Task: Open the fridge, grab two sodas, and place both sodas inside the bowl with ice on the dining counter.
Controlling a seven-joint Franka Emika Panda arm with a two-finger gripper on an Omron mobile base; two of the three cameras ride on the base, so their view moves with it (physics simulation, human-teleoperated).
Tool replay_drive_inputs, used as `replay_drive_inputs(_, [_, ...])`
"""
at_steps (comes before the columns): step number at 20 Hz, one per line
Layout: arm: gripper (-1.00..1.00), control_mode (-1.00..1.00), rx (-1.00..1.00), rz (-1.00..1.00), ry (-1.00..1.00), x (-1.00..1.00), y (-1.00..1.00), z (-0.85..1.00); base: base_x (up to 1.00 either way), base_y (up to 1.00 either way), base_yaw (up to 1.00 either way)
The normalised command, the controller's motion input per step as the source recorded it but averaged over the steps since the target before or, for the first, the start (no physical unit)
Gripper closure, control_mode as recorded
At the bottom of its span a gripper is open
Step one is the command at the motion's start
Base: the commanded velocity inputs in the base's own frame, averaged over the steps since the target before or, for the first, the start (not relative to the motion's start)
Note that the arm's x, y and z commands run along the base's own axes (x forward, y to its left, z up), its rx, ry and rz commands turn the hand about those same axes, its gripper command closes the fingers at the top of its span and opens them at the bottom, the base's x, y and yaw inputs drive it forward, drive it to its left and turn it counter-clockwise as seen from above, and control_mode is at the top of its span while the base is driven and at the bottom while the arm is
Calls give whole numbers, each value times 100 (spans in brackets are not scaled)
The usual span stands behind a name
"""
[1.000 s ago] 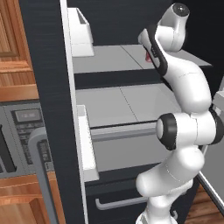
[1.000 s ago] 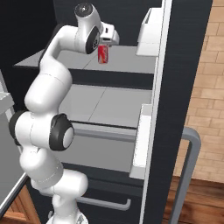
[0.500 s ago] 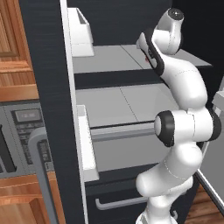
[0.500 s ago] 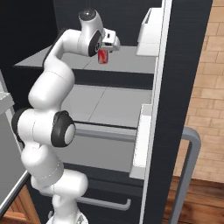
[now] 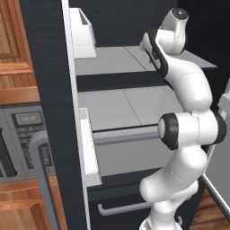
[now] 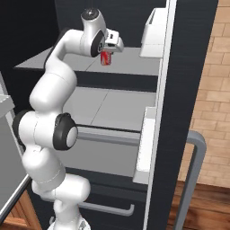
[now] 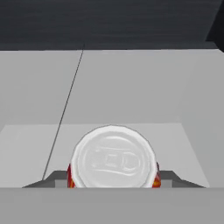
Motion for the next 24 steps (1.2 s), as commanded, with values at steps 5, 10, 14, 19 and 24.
replay_drive_inputs(5, [100,-100,0,0,0,-1,0,-3,0,0,0])
replay_drive_inputs(10, [100,-100,0,0,-2,-27,0,-1,0,0,0])
replay_drive_inputs(14, [100,-100,0,0,-4,-66,0,-1,0,0,0])
replay_drive_inputs(19, [100,-100,5,-1,4,-91,2,27,0,0,0])
replay_drive_inputs(24, [100,-100,4,-3,7,-100,11,12,0,0,0])
